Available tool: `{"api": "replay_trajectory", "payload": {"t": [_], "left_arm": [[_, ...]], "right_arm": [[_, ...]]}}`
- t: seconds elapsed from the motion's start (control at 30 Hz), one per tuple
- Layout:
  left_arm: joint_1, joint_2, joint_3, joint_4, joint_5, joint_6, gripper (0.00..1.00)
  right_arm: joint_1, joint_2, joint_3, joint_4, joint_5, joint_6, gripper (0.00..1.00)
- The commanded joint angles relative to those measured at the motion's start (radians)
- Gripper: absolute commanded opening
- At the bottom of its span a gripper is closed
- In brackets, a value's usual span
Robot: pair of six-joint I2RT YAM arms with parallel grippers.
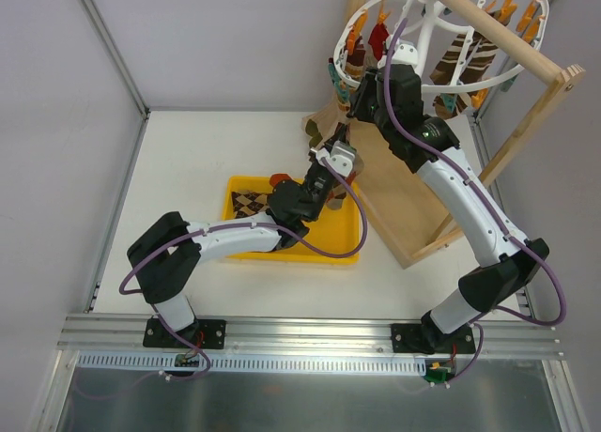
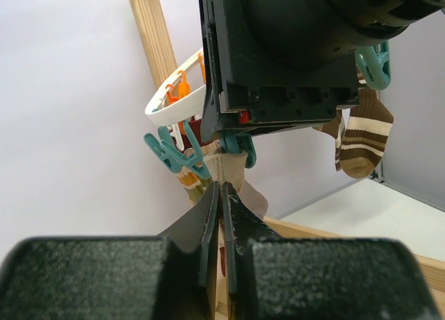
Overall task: Clip the socks to the hanger
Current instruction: Clamp the sock onto the hanger.
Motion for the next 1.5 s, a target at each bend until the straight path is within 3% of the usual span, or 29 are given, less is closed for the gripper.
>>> {"api": "replay_trajectory", "payload": {"t": [0.0, 0.67, 0.73, 0.9, 1.0, 1.27, 1.47], "left_arm": [[-0.011, -0.020, 0.032, 0.094, 0.021, -0.043, 0.00], [-0.008, -0.076, 0.041, 0.017, 0.044, -0.146, 0.00], [-0.005, -0.079, 0.040, 0.005, 0.047, -0.157, 0.00], [0.006, -0.082, 0.038, 0.000, 0.038, -0.178, 0.00], [0.011, -0.089, 0.028, -0.003, 0.036, -0.195, 0.00], [0.026, -0.106, 0.008, -0.011, 0.035, -0.224, 0.00], [0.070, -0.115, -0.002, -0.057, 0.046, -0.304, 0.00]], "right_arm": [[-0.017, -0.001, 0.019, 0.010, 0.015, 0.023, 0.01], [-0.028, 0.000, 0.014, 0.034, -0.060, 0.032, 0.03], [-0.028, 0.000, 0.014, 0.036, -0.077, 0.035, 0.12], [-0.032, -0.004, 0.022, 0.034, -0.109, 0.038, 0.44], [-0.034, -0.012, 0.028, 0.027, -0.124, 0.043, 0.55], [-0.037, -0.034, 0.057, -0.025, -0.164, 0.060, 0.74], [-0.039, -0.090, 0.013, -0.056, -0.192, 0.073, 0.76]]}}
